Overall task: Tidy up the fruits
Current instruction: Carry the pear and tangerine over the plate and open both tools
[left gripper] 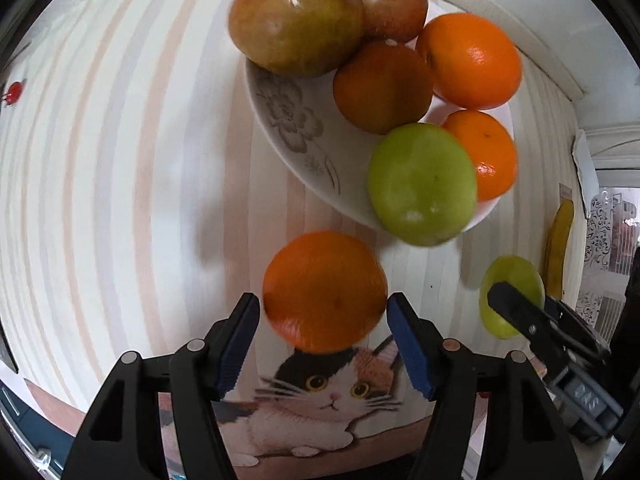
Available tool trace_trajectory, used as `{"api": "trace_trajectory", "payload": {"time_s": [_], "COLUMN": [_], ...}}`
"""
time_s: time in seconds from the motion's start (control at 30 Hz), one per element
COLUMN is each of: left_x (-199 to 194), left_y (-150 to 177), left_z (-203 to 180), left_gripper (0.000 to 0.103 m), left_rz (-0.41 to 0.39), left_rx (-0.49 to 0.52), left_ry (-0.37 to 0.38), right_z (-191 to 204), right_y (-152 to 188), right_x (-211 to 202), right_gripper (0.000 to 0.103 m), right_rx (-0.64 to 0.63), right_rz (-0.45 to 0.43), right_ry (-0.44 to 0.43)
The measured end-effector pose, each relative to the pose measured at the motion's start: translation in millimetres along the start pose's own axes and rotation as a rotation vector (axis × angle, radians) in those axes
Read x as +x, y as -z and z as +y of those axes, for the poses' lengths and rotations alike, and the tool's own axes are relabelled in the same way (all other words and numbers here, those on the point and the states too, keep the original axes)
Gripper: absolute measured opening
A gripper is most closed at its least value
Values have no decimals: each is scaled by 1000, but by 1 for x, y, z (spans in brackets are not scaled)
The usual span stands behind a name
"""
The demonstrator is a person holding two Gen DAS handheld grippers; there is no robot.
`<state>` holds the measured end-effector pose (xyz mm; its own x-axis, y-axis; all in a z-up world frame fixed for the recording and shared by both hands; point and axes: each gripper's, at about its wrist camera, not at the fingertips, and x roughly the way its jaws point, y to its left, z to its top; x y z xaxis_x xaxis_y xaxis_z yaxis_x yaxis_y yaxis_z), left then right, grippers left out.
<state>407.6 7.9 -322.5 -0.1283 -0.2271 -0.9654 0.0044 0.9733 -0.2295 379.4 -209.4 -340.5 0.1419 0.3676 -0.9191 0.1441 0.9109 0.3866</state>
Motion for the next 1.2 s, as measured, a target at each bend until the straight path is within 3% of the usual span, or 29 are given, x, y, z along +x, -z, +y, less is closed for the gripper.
{"api": "trace_trajectory", "payload": {"time_s": [0.1, 0.3, 0.47, 0.63, 0.73, 0.87, 1.03, 1.2], "left_x": [8, -2, -21, -68, -96, -114, -92, -68], "left_y": [-9, 1, 20, 25, 11, -32, -82, -104], "left_z": [-8, -15, -26, -38, -53, -70, -74, -76], "left_gripper": [65, 64, 63, 63, 64, 64, 64, 64], "left_rz": [-3, -89, -126, -192, -235, -265, -185, -137], "left_rx": [24, 55, 58, 75, 101, 137, 129, 135], "left_ry": [-39, -96, -61, 16, 52, 31, 31, -22], "right_z": [3, 7, 7, 6, 6, 3, -3, -8], "right_y": [0, 0, -7, -23, -40, -68, -95, -111], "right_x": [1, -4, -16, -34, -45, -49, -39, -25], "right_gripper": [59, 59, 59, 59, 59, 59, 59, 59], "right_rx": [-7, -14, -13, 2, 4, -5, -29, -45], "right_rz": [1, -12, -39, -81, -112, -138, -139, -132], "right_ry": [3, 0, -10, -32, -40, -19, 7, 22]}}
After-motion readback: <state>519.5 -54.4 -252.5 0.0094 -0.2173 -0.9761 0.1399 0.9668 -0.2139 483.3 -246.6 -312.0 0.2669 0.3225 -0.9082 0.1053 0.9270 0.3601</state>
